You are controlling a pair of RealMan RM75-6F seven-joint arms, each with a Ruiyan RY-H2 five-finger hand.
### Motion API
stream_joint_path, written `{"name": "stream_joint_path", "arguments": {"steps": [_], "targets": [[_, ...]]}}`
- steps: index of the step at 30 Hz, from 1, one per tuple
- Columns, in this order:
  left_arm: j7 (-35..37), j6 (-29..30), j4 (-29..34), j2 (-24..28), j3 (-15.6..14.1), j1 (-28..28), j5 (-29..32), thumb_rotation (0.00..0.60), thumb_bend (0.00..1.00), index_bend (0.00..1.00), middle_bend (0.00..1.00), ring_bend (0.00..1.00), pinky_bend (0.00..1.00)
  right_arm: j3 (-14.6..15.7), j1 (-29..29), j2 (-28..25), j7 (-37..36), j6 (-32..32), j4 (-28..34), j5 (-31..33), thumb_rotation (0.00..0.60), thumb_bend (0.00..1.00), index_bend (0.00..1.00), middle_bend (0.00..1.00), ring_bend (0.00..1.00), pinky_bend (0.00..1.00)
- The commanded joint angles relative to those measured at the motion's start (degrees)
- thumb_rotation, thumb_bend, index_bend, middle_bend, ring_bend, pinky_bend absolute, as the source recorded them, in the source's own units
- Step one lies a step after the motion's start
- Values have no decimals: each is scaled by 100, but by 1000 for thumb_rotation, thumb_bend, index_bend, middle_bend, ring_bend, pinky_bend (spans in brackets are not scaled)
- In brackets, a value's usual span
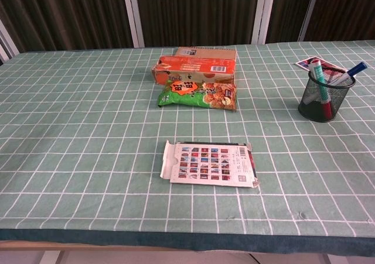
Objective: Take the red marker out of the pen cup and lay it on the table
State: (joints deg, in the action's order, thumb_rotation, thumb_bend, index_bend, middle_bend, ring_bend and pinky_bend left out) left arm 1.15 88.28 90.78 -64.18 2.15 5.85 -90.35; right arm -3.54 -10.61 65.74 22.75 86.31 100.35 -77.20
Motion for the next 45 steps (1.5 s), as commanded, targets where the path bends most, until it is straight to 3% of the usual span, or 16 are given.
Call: {"name": "stream_joint_path", "arguments": {"steps": [1, 5, 8, 13, 15, 19, 28, 45], "targets": [[-5, -19, 8, -1, 3, 6, 18, 600, 458, 217, 168, 176, 381, -23, 8, 17, -15, -48, -49, 11, 600, 216, 269, 324, 298, 373], [-19, -56, 35, 7, 12, 19, 55, 600, 458, 216, 168, 176, 381, -94, -1, 63, -41, -110, -104, 79, 600, 217, 273, 324, 315, 373], [-3, -40, 26, -3, 21, 22, 47, 600, 459, 216, 168, 176, 382, -187, -36, 119, -74, -130, -161, 100, 600, 221, 293, 394, 476, 436], [16, -109, -6, -22, 23, 67, 46, 600, 458, 216, 168, 176, 383, -475, -286, 275, -270, -330, -354, 139, 600, 231, 402, 774, 922, 845], [21, -130, 13, -4, -4, 69, 25, 600, 458, 217, 168, 176, 385, -628, -465, 379, -488, -516, -511, 165, 600, 260, 454, 858, 986, 923], [29, -66, 18, 12, -40, 50, -70, 600, 457, 217, 168, 176, 385, -921, -839, 590, -585, -1016, -751, 519, 600, 322, 511, 942, 1000, 996], [80, -24, 26, 43, -63, -1, -44, 600, 458, 217, 168, 177, 386, -1410, -1640, 1233, -559, -2016, -1494, 1493, 600, 424, 539, 982, 1000, 1000], [190, 50, -12, 55, -65, -29, -85, 600, 458, 216, 168, 176, 387, -1397, -2145, 1878, -607, -2520, -2273, 1868, 600, 498, 559, 985, 1000, 1000]]}}
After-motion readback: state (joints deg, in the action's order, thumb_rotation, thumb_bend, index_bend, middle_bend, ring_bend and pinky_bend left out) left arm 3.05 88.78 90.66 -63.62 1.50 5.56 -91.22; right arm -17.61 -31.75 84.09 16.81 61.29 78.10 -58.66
